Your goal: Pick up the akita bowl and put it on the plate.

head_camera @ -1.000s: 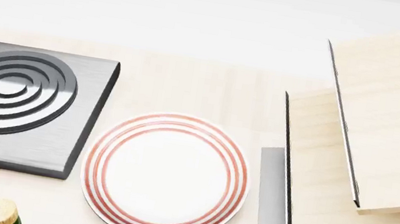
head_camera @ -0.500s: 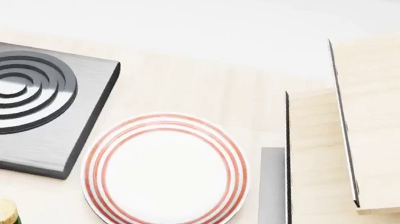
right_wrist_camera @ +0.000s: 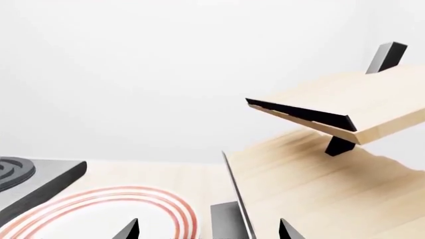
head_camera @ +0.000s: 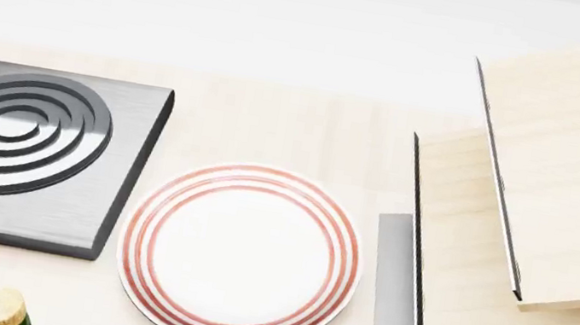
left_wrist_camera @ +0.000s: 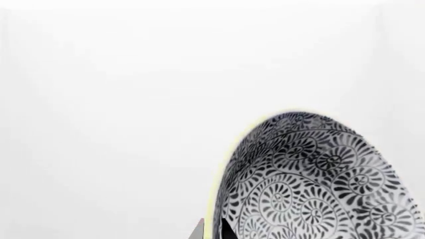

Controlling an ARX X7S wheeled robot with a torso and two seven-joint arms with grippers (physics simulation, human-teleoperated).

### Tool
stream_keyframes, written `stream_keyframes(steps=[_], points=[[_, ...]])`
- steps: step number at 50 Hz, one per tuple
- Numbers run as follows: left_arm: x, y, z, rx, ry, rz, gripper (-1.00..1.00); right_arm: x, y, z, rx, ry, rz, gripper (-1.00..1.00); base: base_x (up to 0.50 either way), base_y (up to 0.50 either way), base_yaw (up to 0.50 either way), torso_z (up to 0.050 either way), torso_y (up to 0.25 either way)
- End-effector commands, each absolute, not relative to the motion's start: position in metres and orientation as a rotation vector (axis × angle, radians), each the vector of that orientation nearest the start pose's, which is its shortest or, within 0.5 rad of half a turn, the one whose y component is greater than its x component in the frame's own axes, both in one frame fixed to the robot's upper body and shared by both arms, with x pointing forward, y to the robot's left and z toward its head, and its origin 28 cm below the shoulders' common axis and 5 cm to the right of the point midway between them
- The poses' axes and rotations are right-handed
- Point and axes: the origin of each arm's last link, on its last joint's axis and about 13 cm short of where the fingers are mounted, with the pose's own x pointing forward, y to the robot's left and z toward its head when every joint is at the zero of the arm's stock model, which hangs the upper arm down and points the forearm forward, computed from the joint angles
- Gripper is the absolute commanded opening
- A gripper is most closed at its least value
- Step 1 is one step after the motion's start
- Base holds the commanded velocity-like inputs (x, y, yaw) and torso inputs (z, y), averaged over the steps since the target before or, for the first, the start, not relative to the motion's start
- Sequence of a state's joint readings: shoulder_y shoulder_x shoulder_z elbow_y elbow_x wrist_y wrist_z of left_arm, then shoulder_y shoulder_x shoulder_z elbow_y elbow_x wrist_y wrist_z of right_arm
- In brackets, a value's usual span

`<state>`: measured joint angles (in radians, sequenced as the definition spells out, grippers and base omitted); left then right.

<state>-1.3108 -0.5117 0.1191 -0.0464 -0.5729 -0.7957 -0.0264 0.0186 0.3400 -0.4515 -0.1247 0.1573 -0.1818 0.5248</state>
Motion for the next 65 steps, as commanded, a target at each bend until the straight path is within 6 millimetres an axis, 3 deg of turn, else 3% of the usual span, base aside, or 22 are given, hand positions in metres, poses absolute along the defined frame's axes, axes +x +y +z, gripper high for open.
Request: stream_keyframes(steps=[1,9,14,20,29,40,47,65], points=[[0.334,0.298,0.365,-0.119,-0.367,-0.148,-1.00,0.198,-0.082,0.035,-0.055,-0.218,-0.042,1.00,0.00,0.00,0.00,0.000,0.000],[0.337,0.292,0.364,-0.165,-0.351,-0.167,-1.00,0.198,-0.082,0.032,-0.057,-0.212,-0.039,1.00,0.00,0.00,0.00,0.000,0.000],[0.341,0.289,0.364,-0.326,-0.303,-0.212,-1.00,0.198,-0.082,0.031,-0.058,-0.210,-0.039,1.00,0.00,0.00,0.00,0.000,0.000],[0.344,0.282,0.361,-0.326,-0.262,-0.223,-1.00,0.198,-0.081,0.030,-0.055,-0.208,-0.037,1.00,0.00,0.00,0.00,0.000,0.002],[0.350,0.277,0.361,-0.466,-0.254,-0.254,-1.00,0.199,-0.081,0.029,-0.056,-0.202,-0.035,1.00,0.00,0.00,0.00,0.000,0.000],[0.371,0.268,0.348,-0.574,-0.147,-0.143,-1.00,0.199,-0.082,0.029,-0.057,-0.203,-0.036,1.00,0.00,0.00,0.00,0.000,0.000],[0.377,0.261,0.344,-0.595,-0.089,-0.117,-1.00,0.199,-0.082,0.031,-0.057,-0.206,-0.038,1.00,0.00,0.00,0.00,0.000,0.001],[0.382,0.242,0.330,-0.404,0.118,-0.096,-1.00,0.199,-0.081,0.028,-0.059,-0.202,-0.033,1.00,0.00,0.00,0.00,0.000,0.001]])
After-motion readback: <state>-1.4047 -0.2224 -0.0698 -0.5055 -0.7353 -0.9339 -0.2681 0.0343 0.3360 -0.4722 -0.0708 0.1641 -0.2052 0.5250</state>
